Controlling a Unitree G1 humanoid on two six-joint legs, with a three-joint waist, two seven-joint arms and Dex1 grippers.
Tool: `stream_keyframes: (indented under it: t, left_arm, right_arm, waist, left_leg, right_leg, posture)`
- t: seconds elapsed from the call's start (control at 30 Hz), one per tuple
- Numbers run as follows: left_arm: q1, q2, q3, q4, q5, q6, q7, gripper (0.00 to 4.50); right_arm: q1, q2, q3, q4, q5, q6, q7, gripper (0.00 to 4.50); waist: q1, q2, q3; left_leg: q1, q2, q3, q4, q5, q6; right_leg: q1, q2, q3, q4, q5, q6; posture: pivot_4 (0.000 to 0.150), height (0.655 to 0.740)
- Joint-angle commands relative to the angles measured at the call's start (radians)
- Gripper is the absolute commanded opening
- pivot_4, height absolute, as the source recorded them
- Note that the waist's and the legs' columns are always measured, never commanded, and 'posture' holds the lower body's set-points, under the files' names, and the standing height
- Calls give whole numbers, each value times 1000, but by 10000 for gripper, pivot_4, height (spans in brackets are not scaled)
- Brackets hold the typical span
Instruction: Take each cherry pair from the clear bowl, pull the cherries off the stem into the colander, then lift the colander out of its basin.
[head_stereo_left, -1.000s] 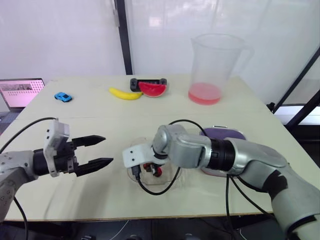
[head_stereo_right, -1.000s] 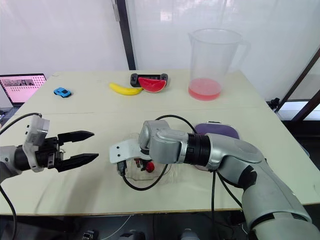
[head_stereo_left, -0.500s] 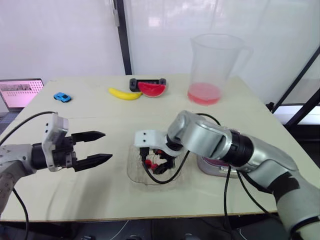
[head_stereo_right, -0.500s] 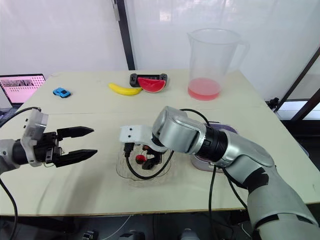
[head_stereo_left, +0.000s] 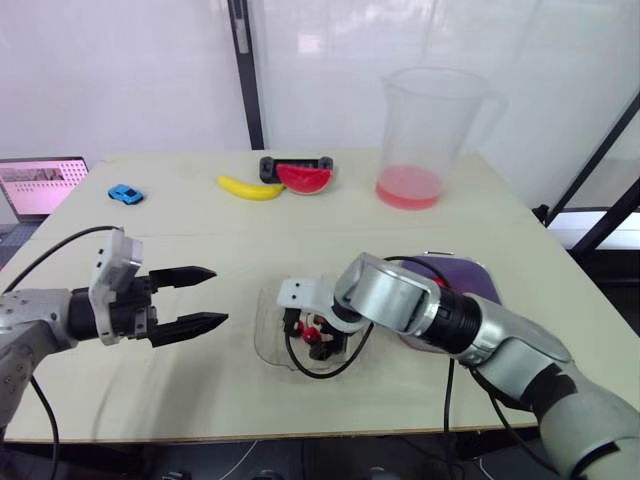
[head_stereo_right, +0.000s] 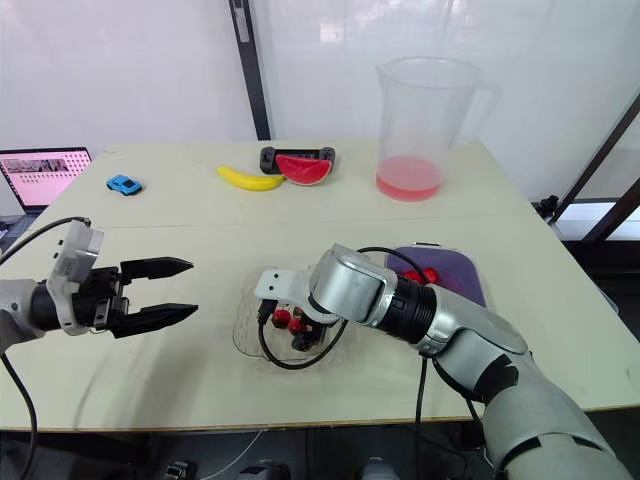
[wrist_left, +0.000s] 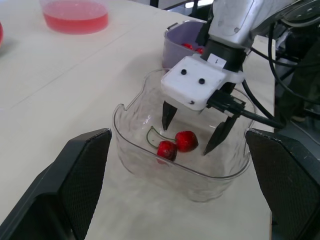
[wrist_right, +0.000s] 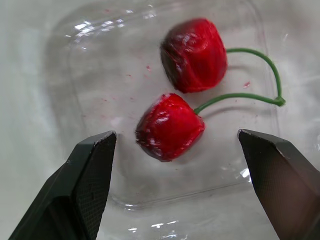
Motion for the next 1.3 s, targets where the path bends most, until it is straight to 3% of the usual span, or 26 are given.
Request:
stream_keyframes:
  t: [0.03,0.07,0.57,0.63,0.97,1.17,1.23,1.3]
  left_arm:
    - [-16,8,38,-4,-25,2,1,45000]
    - [-17,9,36,-3,-25,1,0,45000]
    - [-20,1,18,19,-3,-21,-7,45000]
    - [-21,0,14,20,-1,-23,-6,45000]
    - [-21,-4,11,36,7,-28,-7,45000]
    - [-23,-9,8,54,-19,13,1,45000]
    - [-45,-22,20,61,-43,27,16,45000]
    - [-86,-48,35,75,-91,57,48,45000]
  right_arm:
    - [8,24,-20,8,11,-14,-18,28248]
    - [10,26,-22,10,14,-15,-20,22961]
    - [-14,-4,-53,-29,41,-31,-18,22961]
    - [-11,-4,-42,-27,41,-41,-19,15182]
    - [-29,-40,-45,-61,58,-34,-8,15182]
    - [-89,-144,-130,-172,105,-5,26,15182]
    - [-77,-194,-148,-229,98,-64,33,15182]
    - [-12,-240,-225,-292,61,-256,19,15182]
  waist:
    - [-1,0,0]
    - [-1,0,0]
    - [-1,0,0]
    - [-1,0,0]
    - [0,0,0]
    - [0,0,0]
    - [3,0,0]
    - [4,-1,0]
  left_leg:
    - [0,0,0,0,0,0]
    - [0,0,0,0,0,0]
    - [0,0,0,0,0,0]
    - [0,0,0,0,0,0]
    - [0,0,0,0,0,0]
    - [0,0,0,0,0,0]
    - [0,0,0,0,0,0]
    - [0,0,0,0,0,0]
  right_leg:
    - [0,0,0,0,0,0]
    - [0,0,0,0,0,0]
    - [0,0,0,0,0,0]
    - [0,0,0,0,0,0]
    - [0,0,0,0,0,0]
    - [0,0,0,0,0,0]
    - [0,0,0,0,0,0]
    - [1,0,0,0,0,0]
  posture:
    - [1500,7400]
    - [1500,7400]
    - [1500,7400]
    - [1500,7400]
    - [1500,7400]
    - [1500,7400]
    - [1500,7400]
    - [1500,7400]
